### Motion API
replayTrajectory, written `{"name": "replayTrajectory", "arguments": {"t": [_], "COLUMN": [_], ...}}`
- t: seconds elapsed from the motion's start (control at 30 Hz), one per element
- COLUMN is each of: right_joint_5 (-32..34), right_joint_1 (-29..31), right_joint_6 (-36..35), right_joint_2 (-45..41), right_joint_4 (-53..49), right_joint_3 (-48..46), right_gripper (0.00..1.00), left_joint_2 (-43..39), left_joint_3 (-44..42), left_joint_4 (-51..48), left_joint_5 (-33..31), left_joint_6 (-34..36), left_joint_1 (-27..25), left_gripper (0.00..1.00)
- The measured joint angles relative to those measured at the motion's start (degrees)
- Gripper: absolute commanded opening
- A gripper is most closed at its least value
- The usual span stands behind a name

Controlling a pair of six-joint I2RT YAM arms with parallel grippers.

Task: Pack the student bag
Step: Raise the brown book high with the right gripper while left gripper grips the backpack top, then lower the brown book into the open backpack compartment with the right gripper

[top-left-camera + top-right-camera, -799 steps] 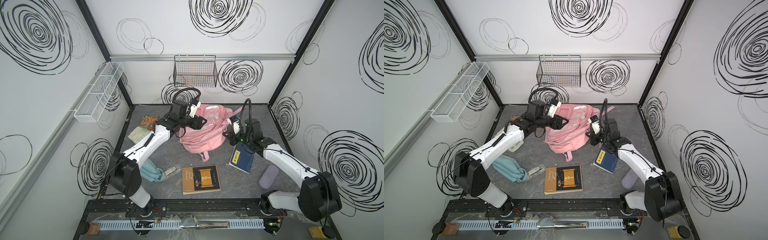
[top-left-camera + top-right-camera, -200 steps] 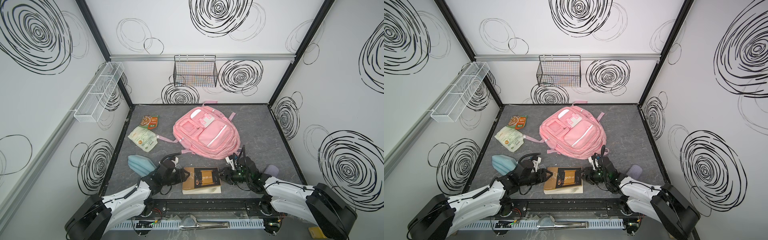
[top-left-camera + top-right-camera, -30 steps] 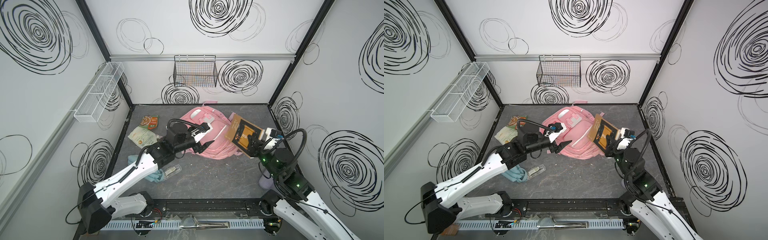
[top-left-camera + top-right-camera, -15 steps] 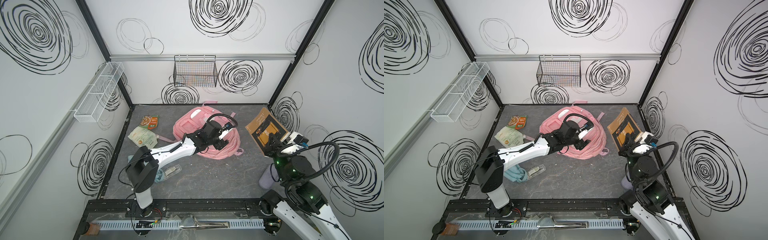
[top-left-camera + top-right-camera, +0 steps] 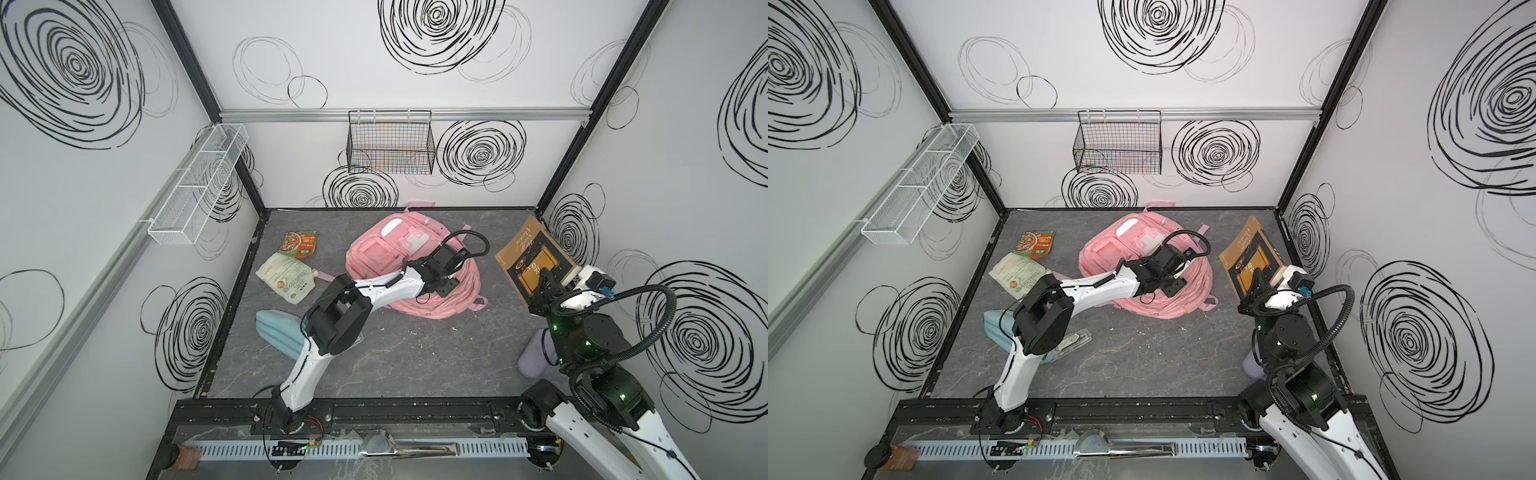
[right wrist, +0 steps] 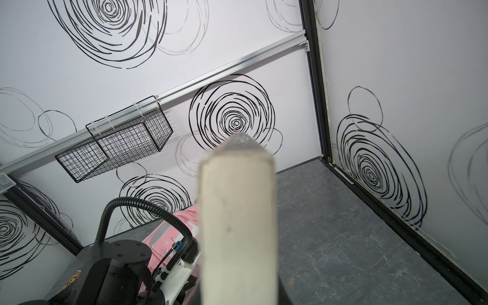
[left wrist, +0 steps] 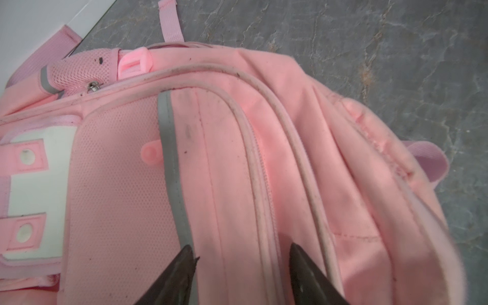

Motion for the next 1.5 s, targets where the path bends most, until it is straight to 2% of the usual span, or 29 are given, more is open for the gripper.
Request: {"name": "replayTrajectory", "arguments": {"t": [0.13, 0.33, 0.67, 0.83, 1.1, 1.3, 1.5], "right_joint_5": [-0.2, -0.2, -2.2, -4.7, -9.4, -12.4, -19.0], "right_joint_1": [0.0, 0.0, 0.0, 0.0, 0.0, -0.5, -4.1], "right_joint_6": [0.2, 0.5, 1.4, 2.6, 6.3, 10.8, 17.0], "right_joint_2": [-1.1, -1.9, -1.8, 0.4, 2.9, 4.3, 7.7], "right_joint_4": [-0.2, -0.9, -0.9, -1.0, -1.1, -0.2, 3.6], "right_joint_3": [-1.0, -1.2, -1.2, -1.2, -2.3, -4.9, -8.3], "right_gripper": [0.00, 0.00, 0.00, 0.00, 0.00, 0.00, 0.00], "left_joint_2": [0.3, 0.7, -1.5, -9.3, -20.7, -21.6, -21.6], "left_joint_3": [0.6, 1.2, 0.4, -4.4, -9.8, -13.2, -14.9], "left_joint_4": [-0.4, -1.3, -1.4, 0.8, 7.4, 12.1, 15.0], "left_joint_5": [-0.4, 0.5, 3.5, 7.5, 13.5, 18.7, 22.1], "left_joint_6": [-0.4, -1.8, -4.9, -9.1, -19.7, -26.2, -30.4], "left_joint_1": [0.0, 0.0, 2.2, 4.0, 8.7, 10.2, 10.2], "left_gripper": [0.42, 0.00, 0.00, 0.00, 0.00, 0.00, 0.00]}}
